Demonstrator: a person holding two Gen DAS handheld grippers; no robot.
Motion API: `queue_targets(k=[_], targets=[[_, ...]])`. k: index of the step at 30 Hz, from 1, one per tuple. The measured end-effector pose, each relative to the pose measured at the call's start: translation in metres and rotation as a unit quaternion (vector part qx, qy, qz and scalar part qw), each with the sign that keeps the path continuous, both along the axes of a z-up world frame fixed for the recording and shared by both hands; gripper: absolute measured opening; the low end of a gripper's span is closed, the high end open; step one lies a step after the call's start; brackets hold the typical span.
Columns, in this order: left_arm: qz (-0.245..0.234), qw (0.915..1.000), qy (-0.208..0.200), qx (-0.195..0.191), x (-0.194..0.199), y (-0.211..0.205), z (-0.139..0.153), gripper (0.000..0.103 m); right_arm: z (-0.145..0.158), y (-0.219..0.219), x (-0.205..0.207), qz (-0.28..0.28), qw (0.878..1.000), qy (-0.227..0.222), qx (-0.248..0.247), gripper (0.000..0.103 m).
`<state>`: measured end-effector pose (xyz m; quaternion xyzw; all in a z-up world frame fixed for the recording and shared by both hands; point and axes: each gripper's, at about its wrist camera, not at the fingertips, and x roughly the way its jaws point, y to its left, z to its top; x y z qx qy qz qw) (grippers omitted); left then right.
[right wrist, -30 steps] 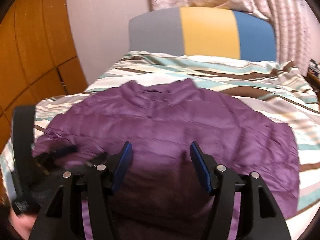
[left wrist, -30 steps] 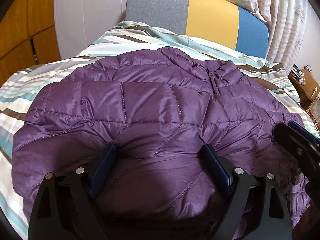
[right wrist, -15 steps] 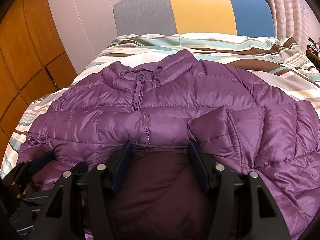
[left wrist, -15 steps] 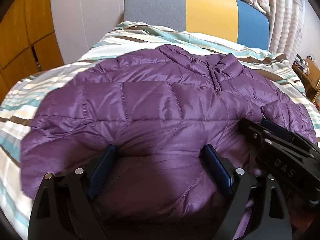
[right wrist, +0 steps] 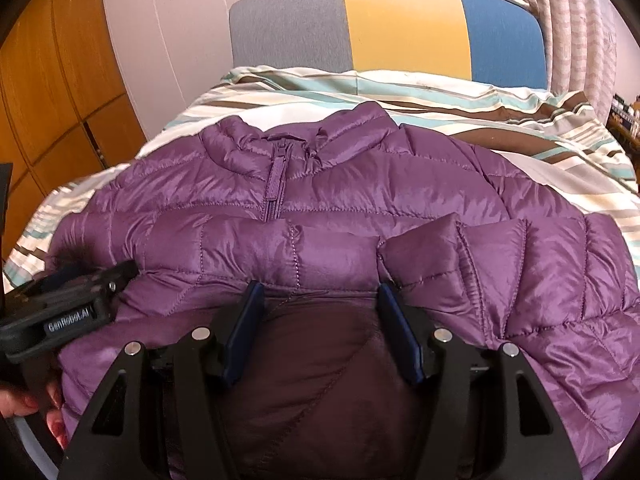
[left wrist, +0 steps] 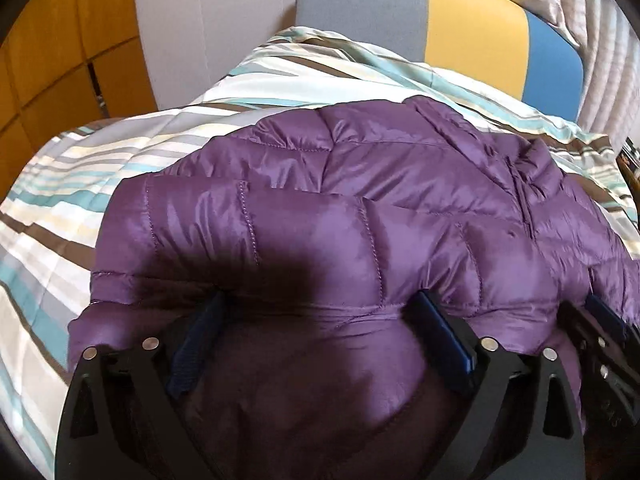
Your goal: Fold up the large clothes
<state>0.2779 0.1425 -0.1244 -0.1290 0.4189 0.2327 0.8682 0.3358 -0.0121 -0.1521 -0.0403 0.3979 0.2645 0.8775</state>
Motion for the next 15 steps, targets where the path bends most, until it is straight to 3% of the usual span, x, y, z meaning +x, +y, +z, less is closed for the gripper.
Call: queue_targets(k=[8,12,15], targets=[[0.0,0.9999,-0.013,-0.006,-0.012,-0.001,0.007,0.1,0.001,-0.003,-0.001,0.002,1.0,0.0,0.001,0.065],[-0.009,0.9995,-0.028,-0.012,-0.044,-0.014,0.024,0.1,0.013,-0.011,-0.01,0.008,1.0,-0.003,0.001,0.077],[-0.025,0.9989,-0.038,-0.006,-0.075,-0.024,0.031,0.1,0.026,-0.024,-0.026,0.013,1.0,-0.002,0.006,0.078]])
